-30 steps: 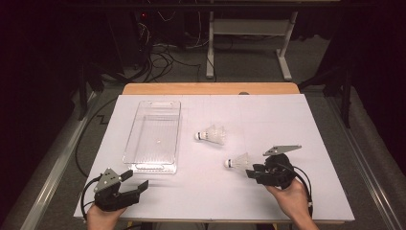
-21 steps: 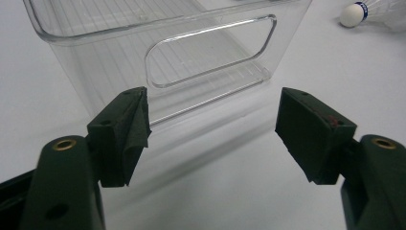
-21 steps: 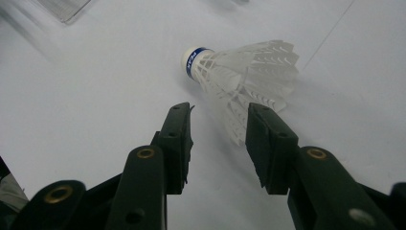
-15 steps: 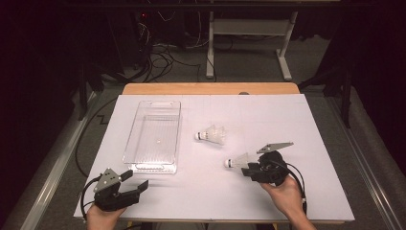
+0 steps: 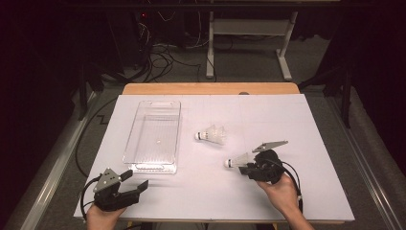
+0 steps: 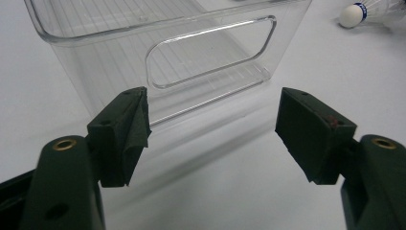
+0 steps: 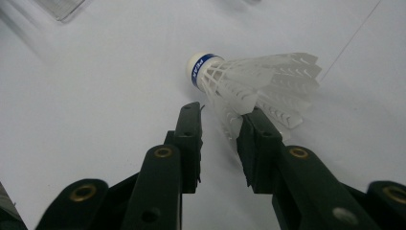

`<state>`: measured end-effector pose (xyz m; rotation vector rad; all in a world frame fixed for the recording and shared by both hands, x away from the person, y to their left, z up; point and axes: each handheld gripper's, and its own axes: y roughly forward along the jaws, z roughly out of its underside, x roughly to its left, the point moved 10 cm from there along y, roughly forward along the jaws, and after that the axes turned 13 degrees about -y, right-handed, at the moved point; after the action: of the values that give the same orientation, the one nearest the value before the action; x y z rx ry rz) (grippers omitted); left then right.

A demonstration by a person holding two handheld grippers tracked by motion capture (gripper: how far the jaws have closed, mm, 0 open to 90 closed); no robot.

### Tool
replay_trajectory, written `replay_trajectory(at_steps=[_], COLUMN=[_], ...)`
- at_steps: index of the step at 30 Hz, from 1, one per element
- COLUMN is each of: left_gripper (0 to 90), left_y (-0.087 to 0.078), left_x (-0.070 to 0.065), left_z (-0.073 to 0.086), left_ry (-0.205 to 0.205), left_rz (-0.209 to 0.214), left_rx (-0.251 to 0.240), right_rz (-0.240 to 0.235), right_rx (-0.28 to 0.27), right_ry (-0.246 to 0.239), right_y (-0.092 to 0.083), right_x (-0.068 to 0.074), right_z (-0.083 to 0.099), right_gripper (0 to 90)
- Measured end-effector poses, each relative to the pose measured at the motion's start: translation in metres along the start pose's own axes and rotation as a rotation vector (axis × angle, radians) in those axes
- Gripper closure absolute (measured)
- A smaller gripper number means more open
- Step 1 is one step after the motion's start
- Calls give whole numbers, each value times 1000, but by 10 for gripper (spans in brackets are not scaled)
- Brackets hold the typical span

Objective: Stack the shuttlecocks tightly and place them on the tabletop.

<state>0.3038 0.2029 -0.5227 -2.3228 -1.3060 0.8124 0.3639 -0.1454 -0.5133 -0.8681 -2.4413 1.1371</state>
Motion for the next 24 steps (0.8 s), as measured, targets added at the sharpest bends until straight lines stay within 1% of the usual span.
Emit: replay_trajectory(at_steps=[7, 15, 24], left_gripper=[286, 286, 286], left_y=[0, 0, 0], left_x=[0, 0, 0], left_z=[0, 0, 0], left_ry=[1, 1, 0], left_rz=[-1, -1, -1], left_rx=[0, 0, -1], right_rz=[7, 3, 4], right_rx=[7, 17, 20], right_ry=[-10, -15, -43], right_y=[1, 2, 2], right_x=[-1, 0, 2], right_z=[0, 1, 0], right_gripper=[779, 842, 899])
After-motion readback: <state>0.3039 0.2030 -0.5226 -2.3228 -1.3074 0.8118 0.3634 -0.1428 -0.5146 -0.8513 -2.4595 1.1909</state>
